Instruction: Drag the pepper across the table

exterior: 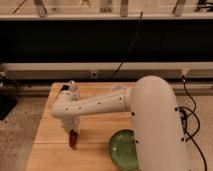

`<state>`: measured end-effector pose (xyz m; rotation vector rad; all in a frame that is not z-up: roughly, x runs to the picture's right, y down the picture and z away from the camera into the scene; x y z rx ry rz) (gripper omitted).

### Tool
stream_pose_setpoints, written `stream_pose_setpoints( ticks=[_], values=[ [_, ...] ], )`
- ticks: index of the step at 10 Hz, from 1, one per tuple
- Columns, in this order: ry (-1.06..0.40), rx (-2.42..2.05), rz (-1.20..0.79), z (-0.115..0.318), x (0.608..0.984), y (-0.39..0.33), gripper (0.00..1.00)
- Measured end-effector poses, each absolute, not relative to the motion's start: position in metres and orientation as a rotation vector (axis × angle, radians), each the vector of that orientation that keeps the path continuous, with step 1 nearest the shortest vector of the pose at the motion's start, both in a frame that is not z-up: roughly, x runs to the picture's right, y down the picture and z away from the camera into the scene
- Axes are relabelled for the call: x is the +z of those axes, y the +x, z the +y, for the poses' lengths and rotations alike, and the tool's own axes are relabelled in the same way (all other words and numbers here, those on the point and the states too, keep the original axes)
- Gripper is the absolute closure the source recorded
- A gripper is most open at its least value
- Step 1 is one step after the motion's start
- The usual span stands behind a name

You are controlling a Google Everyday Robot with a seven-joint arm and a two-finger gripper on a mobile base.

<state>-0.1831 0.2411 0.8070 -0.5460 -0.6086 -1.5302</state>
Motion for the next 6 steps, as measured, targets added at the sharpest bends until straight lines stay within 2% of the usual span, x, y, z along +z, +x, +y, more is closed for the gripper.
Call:
stream_pose_setpoints(
  ticks=[2, 6],
  values=[
    [-0.549, -1.521, -0.605, 0.236, 0.812, -0.171, 1.0],
    [-0.536, -1.494, -0.608, 0.225, 0.82, -0.142, 1.0]
  ],
)
